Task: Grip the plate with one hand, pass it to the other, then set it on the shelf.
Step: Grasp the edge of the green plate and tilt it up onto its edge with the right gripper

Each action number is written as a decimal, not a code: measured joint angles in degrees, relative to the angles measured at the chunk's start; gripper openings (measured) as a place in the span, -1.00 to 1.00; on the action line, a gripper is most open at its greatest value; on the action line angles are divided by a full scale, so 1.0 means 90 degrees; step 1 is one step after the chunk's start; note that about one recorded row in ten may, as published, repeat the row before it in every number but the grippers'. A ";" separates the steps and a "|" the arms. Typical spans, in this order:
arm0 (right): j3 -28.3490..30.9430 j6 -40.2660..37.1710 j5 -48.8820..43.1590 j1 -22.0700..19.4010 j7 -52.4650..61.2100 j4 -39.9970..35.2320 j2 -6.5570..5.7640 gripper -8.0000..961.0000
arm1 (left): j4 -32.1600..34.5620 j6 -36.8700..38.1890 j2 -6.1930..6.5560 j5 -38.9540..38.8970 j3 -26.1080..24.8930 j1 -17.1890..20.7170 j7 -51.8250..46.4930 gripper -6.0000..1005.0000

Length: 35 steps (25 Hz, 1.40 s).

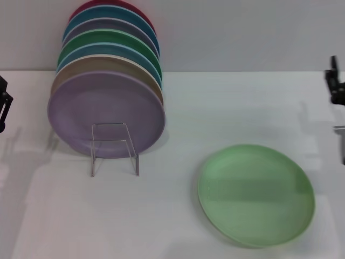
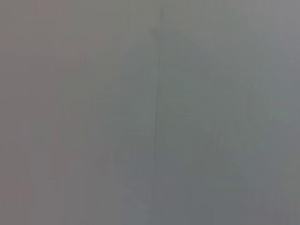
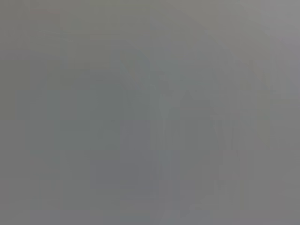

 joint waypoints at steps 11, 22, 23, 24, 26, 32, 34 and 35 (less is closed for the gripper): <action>0.2468 0.5587 0.0003 -0.0712 -0.1882 0.3119 0.0033 0.47 | -0.0016 0.0004 0.0000 -0.0004 0.0012 0.0055 -0.0040 0.61; 0.5129 1.1029 -0.1255 -0.0581 -0.0720 0.4549 0.0017 0.47 | -0.0019 -0.0035 0.0000 -0.0004 0.0012 0.0016 -0.0057 0.62; 0.5343 1.1884 -0.2040 -0.0518 -0.0041 0.5020 0.0015 0.47 | -0.0020 -0.0036 0.0001 -0.0003 0.0012 0.0011 -0.0060 0.62; 0.5343 1.1884 -0.2040 -0.0518 -0.0041 0.5020 0.0015 0.47 | -0.0020 -0.0036 0.0001 -0.0003 0.0012 0.0011 -0.0060 0.62; 0.5455 1.2685 -0.2634 -0.0430 0.0489 0.5482 0.0010 0.47 | -0.0034 -0.0037 0.0000 -0.0004 0.0012 0.0010 -0.0052 0.62; 0.6007 1.5318 -0.3593 0.0359 0.1414 0.5851 -0.0002 0.47 | -0.0067 -0.0038 0.0000 -0.0017 -0.0003 -0.0003 -0.0063 0.62; 0.6305 1.5931 -0.3691 0.0655 0.1485 0.5618 0.0001 0.47 | -0.0073 -0.0037 0.0000 -0.0021 -0.0018 -0.0008 -0.0069 0.62; 0.6435 1.6130 -0.3712 0.0761 0.1502 0.5501 -0.0002 0.47 | -0.0073 -0.0037 0.0000 -0.0030 -0.0026 -0.0010 -0.0070 0.62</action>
